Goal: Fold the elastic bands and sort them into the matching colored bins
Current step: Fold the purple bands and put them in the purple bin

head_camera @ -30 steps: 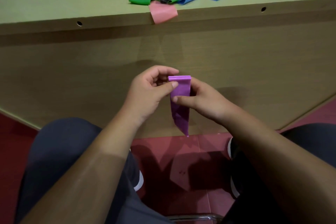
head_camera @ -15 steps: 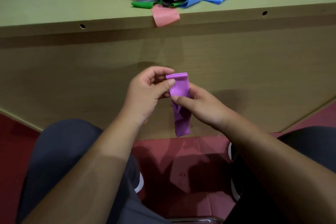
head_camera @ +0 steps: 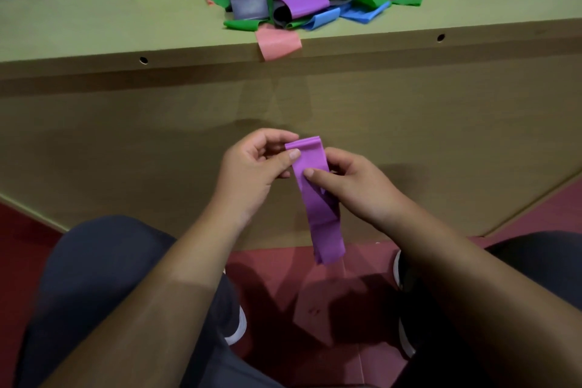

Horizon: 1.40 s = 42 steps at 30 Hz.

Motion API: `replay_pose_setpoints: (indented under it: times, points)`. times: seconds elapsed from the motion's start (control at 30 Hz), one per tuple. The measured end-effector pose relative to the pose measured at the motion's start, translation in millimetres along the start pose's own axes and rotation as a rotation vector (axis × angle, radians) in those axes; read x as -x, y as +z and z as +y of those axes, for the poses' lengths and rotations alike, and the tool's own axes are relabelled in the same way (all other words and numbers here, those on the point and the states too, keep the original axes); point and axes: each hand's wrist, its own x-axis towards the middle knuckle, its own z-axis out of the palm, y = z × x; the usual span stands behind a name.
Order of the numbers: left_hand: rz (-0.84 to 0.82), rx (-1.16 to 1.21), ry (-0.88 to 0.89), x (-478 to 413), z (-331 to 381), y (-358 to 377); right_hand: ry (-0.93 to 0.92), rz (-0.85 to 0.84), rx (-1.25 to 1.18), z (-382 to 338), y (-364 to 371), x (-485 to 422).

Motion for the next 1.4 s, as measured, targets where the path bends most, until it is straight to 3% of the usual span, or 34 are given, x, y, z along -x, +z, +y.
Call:
replay_pose_setpoints:
  times: [0.3, 0.87, 1.1, 1.3, 1.4]
  points:
    - [-0.027, -0.07, -0.009, 17, 1, 8, -0.027, 0.024, 0.103, 2, -13, 15]
    - [-0.057, -0.162, 0.073, 29, 58, 26, -0.18, 0.106, 0.016, -37, -22, 33]
    - [-0.101, -0.342, 0.227, -1, 110, 13, -0.244, 0.226, 0.028, -87, -30, 20]
    - [-0.031, -0.379, 0.314, -42, 162, 13, -0.182, 0.277, 0.048, -127, -49, -2]
    - [-0.003, -0.53, 0.369, -67, 178, 14, -0.207, 0.3, -0.011, -132, -54, -9]
